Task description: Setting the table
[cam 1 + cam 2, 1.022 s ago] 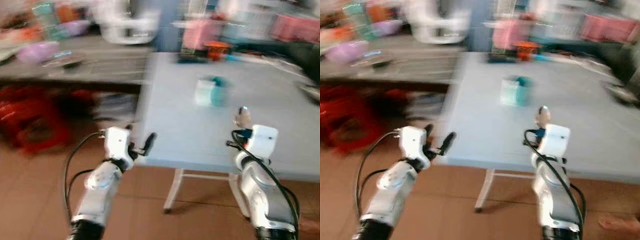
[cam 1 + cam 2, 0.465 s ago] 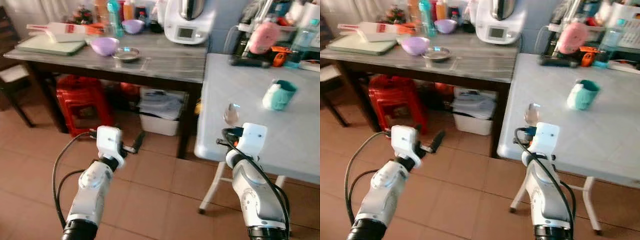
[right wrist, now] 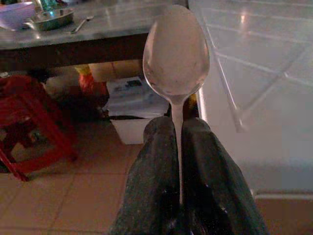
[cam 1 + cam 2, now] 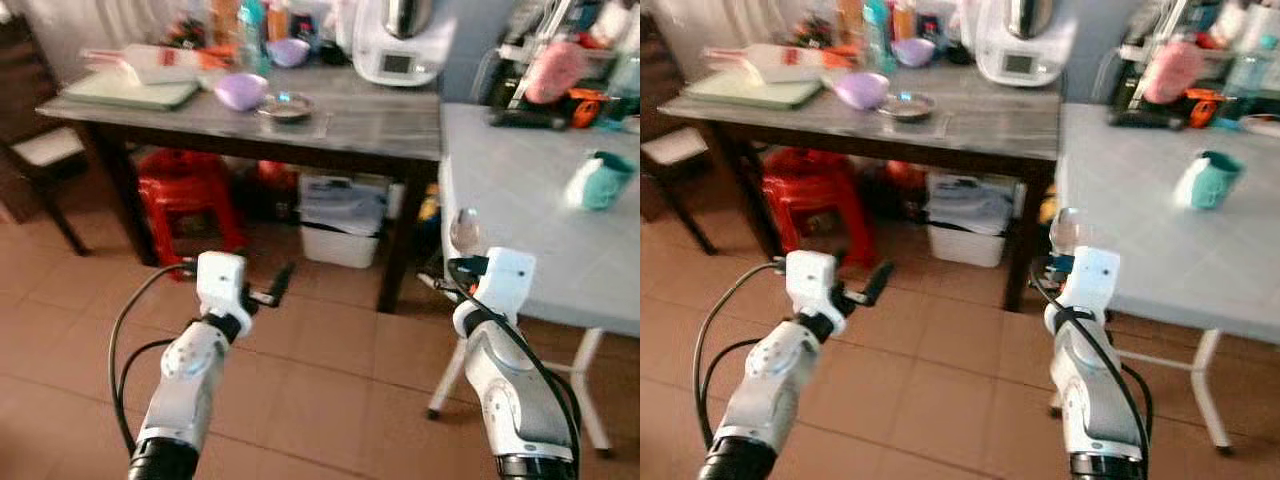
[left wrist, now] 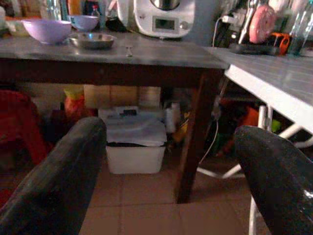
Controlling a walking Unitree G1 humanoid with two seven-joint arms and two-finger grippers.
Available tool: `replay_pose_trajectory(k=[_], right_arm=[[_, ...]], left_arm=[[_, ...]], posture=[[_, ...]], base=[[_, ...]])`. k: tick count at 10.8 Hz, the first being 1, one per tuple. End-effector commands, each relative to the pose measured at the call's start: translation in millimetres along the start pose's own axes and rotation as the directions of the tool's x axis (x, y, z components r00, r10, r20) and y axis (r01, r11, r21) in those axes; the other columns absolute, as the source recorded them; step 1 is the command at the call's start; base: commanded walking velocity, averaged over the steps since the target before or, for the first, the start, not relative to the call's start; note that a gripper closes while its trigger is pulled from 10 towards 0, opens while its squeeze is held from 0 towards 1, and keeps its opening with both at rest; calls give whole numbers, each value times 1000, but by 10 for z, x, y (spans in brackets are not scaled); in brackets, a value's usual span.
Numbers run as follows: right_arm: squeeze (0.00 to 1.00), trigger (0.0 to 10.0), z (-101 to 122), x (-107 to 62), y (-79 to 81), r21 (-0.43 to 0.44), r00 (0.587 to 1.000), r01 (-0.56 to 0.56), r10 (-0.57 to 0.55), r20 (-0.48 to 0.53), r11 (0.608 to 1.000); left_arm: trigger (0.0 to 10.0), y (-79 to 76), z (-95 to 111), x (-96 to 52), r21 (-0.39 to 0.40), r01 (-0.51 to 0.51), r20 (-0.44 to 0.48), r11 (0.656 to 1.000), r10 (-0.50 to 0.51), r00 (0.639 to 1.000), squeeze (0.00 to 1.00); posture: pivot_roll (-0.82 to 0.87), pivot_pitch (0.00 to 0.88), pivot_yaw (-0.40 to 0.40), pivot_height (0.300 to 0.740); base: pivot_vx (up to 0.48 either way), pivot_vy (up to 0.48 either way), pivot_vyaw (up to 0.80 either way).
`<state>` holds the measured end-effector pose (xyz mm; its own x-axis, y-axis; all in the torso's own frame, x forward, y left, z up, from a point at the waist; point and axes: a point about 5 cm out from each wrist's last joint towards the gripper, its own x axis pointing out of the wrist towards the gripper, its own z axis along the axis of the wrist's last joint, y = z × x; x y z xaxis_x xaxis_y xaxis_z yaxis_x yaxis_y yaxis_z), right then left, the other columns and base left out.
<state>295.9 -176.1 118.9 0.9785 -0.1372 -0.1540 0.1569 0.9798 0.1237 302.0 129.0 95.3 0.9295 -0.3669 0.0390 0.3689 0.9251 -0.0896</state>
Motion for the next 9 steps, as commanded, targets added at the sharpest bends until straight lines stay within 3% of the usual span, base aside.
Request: replay_pose_trajectory(k=[1, 5, 9], right_arm=[[0, 10000, 37, 2, -95, 0, 999, 31, -31, 17, 1000], [0, 10000, 28, 2, -90, -2, 999, 29, -29, 22, 1000], [0, 10000, 27, 6, -89, -9, 999, 24, -23, 25, 1000]], left_arm=[[10000, -82, 10, 45, 8, 28, -1, 1000, -28, 1000, 0], [10000, -96, 31, 60, -6, 23, 18, 1000, -23, 1000, 0], [10000, -126, 54, 45, -23, 78, 38, 997, -77, 996, 0]], posture=[[35, 0, 2, 740], [39, 0, 1, 740], [37, 0, -1, 740]], base=[[0, 371, 0], [0, 344, 0], [0, 0, 0]])
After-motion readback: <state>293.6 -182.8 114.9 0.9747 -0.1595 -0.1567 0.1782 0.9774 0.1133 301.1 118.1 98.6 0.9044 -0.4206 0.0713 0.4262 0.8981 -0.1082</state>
